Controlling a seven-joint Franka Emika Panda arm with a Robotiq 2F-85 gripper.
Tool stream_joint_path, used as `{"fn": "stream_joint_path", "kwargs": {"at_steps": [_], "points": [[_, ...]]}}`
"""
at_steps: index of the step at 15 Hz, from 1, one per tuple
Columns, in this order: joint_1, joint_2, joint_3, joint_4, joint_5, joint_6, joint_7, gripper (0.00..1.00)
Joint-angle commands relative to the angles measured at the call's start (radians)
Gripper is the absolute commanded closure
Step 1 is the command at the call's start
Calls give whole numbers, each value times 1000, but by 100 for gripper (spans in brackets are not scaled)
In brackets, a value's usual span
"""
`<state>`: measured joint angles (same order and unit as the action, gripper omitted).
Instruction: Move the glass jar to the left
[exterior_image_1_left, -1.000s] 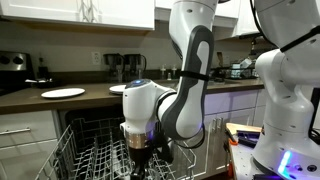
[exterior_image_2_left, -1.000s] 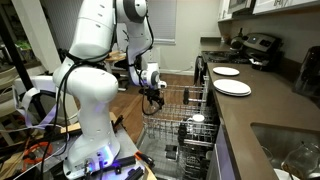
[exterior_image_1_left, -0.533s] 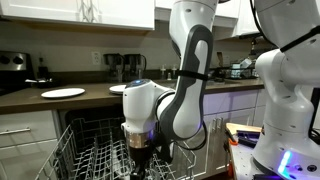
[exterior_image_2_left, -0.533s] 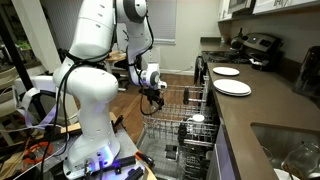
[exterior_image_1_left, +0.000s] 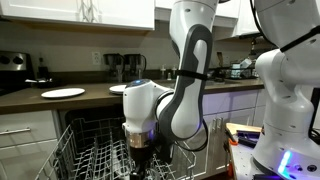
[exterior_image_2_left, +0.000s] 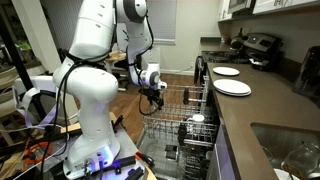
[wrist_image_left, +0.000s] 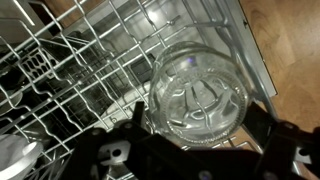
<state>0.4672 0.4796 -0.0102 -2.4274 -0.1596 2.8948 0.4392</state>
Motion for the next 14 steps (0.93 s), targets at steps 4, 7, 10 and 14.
{"fn": "stream_joint_path", "kwargs": {"at_steps": [4, 7, 10, 14], "points": [[-23, -10, 32, -19, 97, -2, -5, 0], [-28, -6, 37, -16, 132, -4, 0, 0], [-22, -6, 36, -13, 158, -23, 10, 0], [-5, -9, 38, -12, 196, -55, 53, 0]]}}
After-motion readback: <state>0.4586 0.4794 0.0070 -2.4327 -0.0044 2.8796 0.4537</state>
